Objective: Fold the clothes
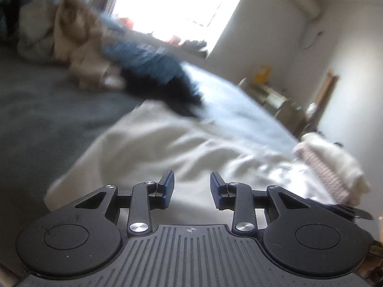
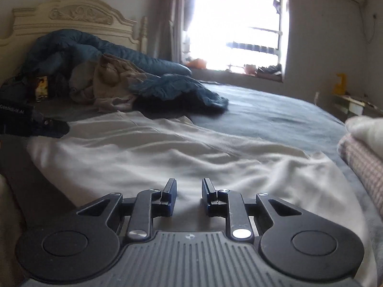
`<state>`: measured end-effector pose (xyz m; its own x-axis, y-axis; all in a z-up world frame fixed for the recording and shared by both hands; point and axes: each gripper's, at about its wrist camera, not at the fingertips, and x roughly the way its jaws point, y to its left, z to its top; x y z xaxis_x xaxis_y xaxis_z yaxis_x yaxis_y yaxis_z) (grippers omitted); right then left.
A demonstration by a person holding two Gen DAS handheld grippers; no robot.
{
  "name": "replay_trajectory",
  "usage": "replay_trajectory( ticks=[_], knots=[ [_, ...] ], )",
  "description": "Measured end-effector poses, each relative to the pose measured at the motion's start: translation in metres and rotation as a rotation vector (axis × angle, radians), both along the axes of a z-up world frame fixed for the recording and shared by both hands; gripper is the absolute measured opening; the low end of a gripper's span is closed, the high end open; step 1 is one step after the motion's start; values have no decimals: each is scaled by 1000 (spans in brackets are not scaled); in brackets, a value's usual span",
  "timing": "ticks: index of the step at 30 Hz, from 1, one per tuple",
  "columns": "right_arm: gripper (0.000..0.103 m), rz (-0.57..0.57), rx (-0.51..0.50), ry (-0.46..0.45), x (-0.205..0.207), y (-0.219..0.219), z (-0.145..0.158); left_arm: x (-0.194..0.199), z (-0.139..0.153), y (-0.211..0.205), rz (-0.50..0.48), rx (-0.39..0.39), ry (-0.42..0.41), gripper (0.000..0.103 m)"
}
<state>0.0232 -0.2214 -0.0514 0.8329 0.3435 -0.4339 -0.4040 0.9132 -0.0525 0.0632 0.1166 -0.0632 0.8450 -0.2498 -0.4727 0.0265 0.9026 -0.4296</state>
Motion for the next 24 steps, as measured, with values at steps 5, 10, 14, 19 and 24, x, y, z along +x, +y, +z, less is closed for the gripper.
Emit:
replay_trajectory(
  ticks=[5, 10, 14, 19, 24],
  knots=[
    [0, -181, 312, 145, 18, -86, -13, -2, -19, 39, 42, -178, 51, 27],
    [9, -232, 318, 122, 30, -100, 10, 13, 19, 23, -51, -151, -43, 35],
    [10, -54, 361, 188, 59, -73, 20, 68, 25, -29, -211, -14, -1, 35],
    [3, -67, 515, 429, 113, -81, -16, 132, -6, -37, -174, -44, 169, 29],
    [0, -235, 734, 452, 124, -158, -29, 131, -4, 26, 4, -175, 125, 33]
  ],
)
